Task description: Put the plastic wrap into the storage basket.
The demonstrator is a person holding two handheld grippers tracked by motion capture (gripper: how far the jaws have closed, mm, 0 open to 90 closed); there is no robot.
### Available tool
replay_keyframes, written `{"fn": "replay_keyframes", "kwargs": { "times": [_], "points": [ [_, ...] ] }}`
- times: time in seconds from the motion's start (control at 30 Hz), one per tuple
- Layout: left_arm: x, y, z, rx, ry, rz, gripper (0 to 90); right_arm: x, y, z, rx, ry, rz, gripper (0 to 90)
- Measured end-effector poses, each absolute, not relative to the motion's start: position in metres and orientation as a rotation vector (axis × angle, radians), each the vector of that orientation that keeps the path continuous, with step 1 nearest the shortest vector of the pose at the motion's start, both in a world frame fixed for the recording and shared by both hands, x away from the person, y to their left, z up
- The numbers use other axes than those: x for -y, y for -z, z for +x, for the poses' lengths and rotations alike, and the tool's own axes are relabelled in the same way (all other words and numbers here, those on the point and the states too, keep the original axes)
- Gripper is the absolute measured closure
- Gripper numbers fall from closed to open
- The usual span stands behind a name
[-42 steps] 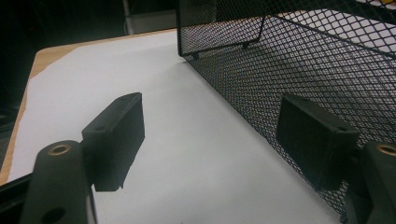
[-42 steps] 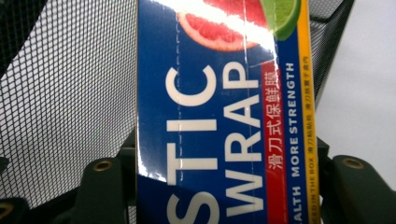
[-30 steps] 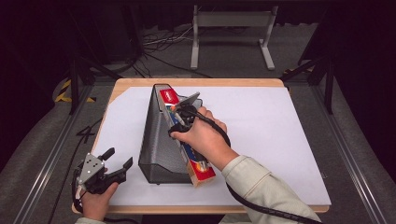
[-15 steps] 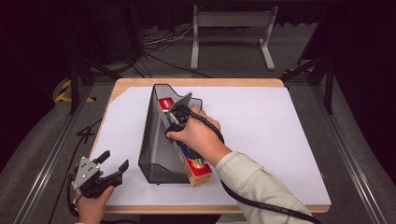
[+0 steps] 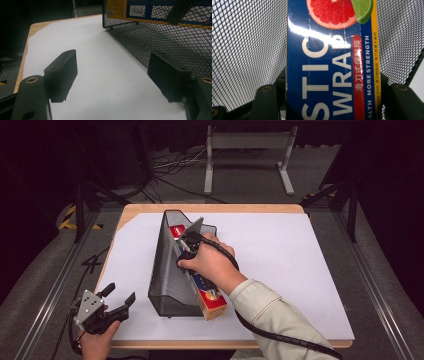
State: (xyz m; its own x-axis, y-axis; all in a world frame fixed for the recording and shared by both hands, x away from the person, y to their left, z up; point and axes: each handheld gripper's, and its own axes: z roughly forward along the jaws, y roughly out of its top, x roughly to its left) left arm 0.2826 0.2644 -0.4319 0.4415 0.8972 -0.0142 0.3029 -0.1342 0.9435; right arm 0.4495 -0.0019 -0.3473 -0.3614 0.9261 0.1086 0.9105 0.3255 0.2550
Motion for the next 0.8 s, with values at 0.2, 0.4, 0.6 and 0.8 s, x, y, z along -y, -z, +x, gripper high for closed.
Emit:
{"fn": "replay_keyframes", "kwargs": {
  "times": [0.2, 0.4, 0.6, 0.8],
  "points": [
    [-0.262, 0.432, 0.285, -1.049, -0.722, 1.676, 24.7, 0.003, 0.347, 0.449, -2.513, -0.417, 1.728, 39.8],
    [-0.261, 0.432, 0.286, -1.043, -0.721, 1.680, 24.7, 0.001, 0.356, 0.449, -2.522, -0.345, 1.698, 39.7],
    [-0.261, 0.432, 0.287, -1.042, -0.719, 1.678, 24.7, -0.001, 0.356, 0.453, -2.523, -0.346, 1.644, 38.5],
    [-0.261, 0.432, 0.287, -1.038, -0.720, 1.682, 24.7, 0.001, 0.354, 0.455, -2.541, -0.392, 1.518, 35.7]
  ]
}}
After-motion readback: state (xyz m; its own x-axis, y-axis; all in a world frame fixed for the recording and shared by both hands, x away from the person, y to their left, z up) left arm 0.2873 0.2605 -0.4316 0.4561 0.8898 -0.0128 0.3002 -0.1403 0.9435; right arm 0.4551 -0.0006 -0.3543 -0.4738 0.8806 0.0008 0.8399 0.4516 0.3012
